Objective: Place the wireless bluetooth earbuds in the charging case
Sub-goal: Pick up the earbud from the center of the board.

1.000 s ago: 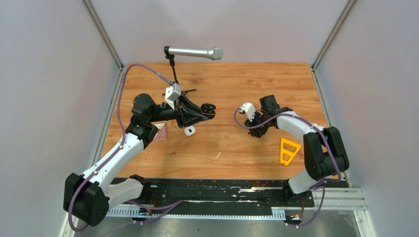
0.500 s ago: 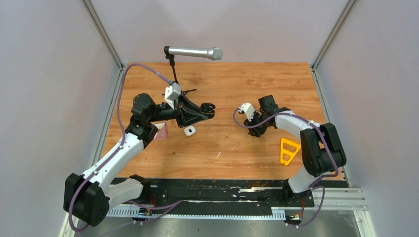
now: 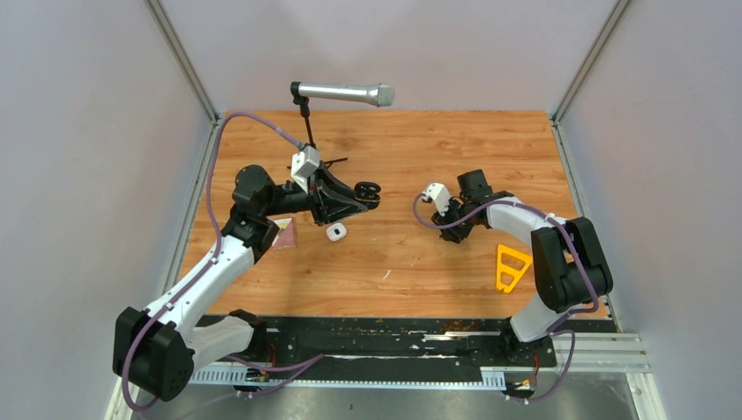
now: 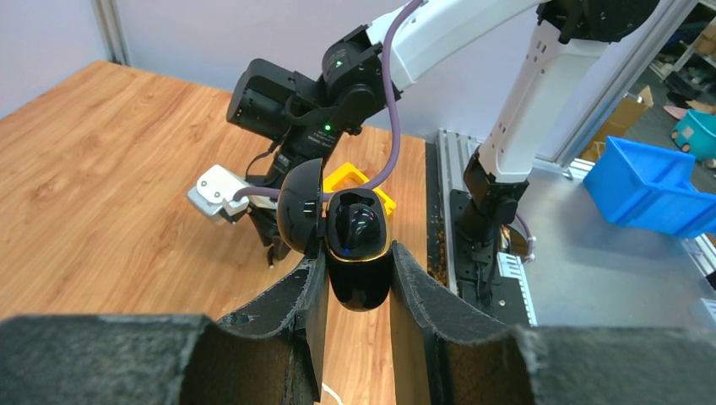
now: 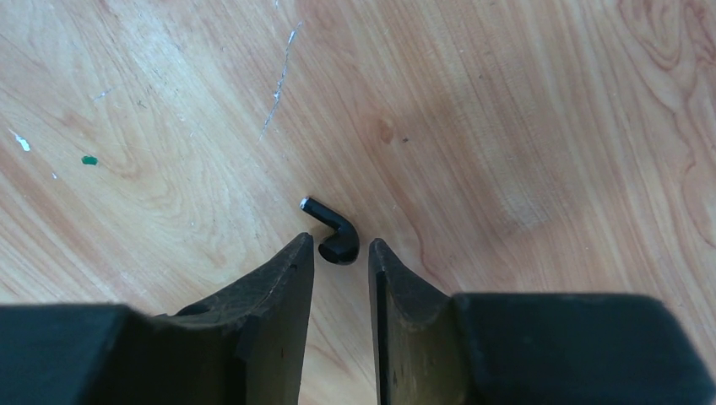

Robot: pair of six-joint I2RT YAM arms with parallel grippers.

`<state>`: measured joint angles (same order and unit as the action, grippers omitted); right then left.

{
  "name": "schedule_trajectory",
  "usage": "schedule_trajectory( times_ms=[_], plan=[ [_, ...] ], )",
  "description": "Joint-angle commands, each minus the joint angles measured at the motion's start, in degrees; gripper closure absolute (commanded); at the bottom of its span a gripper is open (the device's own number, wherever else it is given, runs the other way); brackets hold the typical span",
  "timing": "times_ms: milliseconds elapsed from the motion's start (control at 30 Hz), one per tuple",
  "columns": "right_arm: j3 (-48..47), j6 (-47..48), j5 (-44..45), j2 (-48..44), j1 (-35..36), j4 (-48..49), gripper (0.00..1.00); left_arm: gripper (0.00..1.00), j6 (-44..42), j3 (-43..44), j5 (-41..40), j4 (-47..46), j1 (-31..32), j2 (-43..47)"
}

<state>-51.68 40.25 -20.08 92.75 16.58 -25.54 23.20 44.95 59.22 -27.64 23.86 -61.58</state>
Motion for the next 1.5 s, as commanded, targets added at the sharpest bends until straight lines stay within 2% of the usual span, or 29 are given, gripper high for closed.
schedule_trajectory(
  times_ms=[0,167,467,600,733,900,1067,1267,1467],
  plan=[
    [0.44,1.40,-1.02,1.26,0.12,0.90,0.69,1.00,-1.02,1.55,-0.16,-0.20,-0.37,0.51],
    [0.07,2.49,-0.15,1.80,0.12,-0.72,0.69,1.00,-1.11,1.33,-0.29,-0.30,-0.39,0.69],
    [-1.65,2.82,0.04,2.55,0.07,-1.85,0.81,1.00,-1.05,0.85,-0.26,-0.44,-0.39,1.08],
    [-1.81,2.70,0.70,2.28,0.03,-2.41,0.72,1.00,-1.03,0.36,-0.31,-0.77,-0.47,1.25],
    [-0.96,2.61,0.96,1.97,0.03,-1.83,0.70,1.00,-0.99,-0.11,-0.39,-1.16,-0.48,1.37],
    [-0.44,2.63,0.61,1.62,0.02,-1.62,0.80,1.00,-0.93,-0.04,-0.40,-1.04,-0.48,1.46],
    [-1.68,3.49,0.63,0.74,0.03,-3.28,1.00,1.00,-1.36,-0.36,-0.37,-0.72,-0.48,1.54],
    [-9.82,4.21,2.56,-2.15,0.34,-13.64,1.00,1.00,-3.49,-1.36,-0.30,0.99,-0.57,1.59],
    [-21.54,5.96,11.88,-7.82,4.20,-25.58,1.00,1.00,-7.46,-1.96,-3.64,4.74,-0.56,1.52]
  ],
)
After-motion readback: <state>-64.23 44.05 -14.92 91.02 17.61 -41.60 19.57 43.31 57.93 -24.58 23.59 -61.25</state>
